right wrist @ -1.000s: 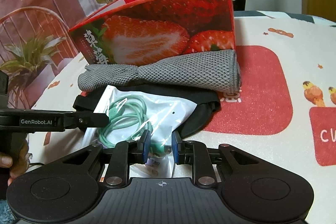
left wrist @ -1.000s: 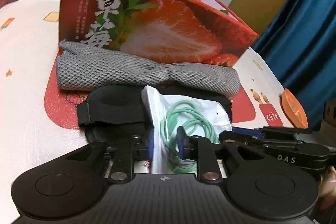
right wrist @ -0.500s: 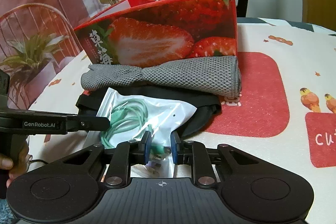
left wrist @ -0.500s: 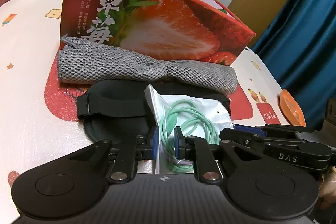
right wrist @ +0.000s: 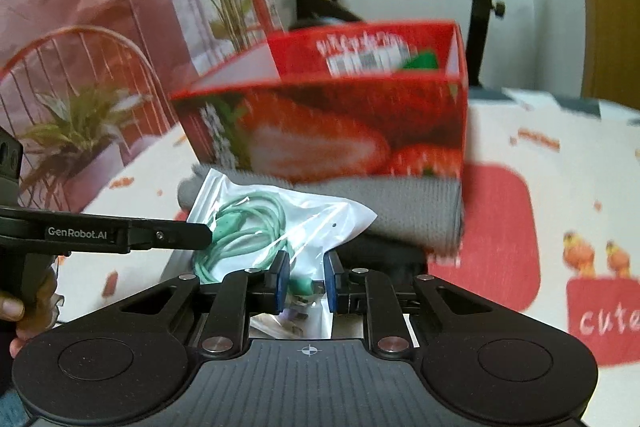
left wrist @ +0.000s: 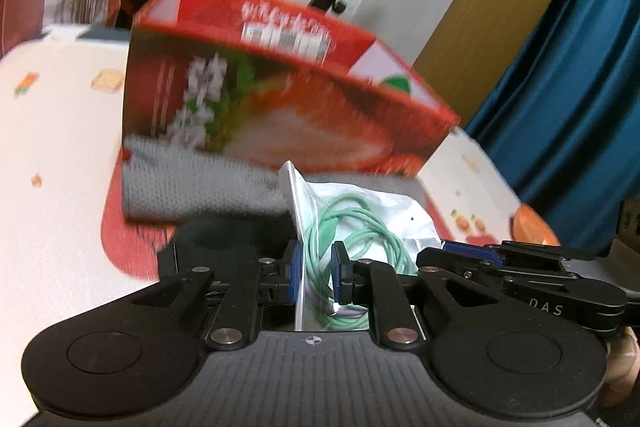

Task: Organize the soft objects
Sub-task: 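Lift the white cable bag with both tools over the red box, then lower the cable bag into the box and open both tools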

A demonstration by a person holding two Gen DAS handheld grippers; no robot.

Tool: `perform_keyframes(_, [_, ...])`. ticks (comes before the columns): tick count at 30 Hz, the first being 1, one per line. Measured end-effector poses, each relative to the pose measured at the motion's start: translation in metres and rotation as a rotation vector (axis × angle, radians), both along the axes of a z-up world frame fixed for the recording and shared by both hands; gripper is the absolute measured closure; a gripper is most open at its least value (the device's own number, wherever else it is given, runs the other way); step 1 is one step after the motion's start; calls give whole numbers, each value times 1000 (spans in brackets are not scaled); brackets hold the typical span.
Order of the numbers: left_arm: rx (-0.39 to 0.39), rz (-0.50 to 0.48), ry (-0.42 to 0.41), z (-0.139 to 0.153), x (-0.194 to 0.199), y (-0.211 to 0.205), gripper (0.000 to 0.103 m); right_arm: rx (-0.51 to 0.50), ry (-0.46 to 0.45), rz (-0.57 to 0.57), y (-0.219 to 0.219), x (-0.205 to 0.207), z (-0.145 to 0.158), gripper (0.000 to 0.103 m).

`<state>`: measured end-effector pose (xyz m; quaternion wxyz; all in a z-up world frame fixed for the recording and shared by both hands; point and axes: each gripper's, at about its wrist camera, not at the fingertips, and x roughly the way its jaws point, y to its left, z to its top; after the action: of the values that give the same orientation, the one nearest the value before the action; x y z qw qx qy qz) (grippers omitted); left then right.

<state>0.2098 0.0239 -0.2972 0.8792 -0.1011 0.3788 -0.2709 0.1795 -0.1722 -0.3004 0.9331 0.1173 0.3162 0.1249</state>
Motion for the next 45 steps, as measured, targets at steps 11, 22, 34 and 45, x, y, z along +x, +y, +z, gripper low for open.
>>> perform_keyframes(11, [-54,-2,-166,75,10,6,86,-36,-151,1,-7,27,68,86])
perform_keyframes(22, [-51,48,-184,102,69,3,86,-94,-176,22,-4,100,98,85])
perform_keyframes(34, [-17,124,-80,79,156,9,86,-79,-65,2,2,197,67,85])
perform_keyframes(45, [75,145,-83,66,175,10,86,-59,-5,-55,-2,221,43,78])
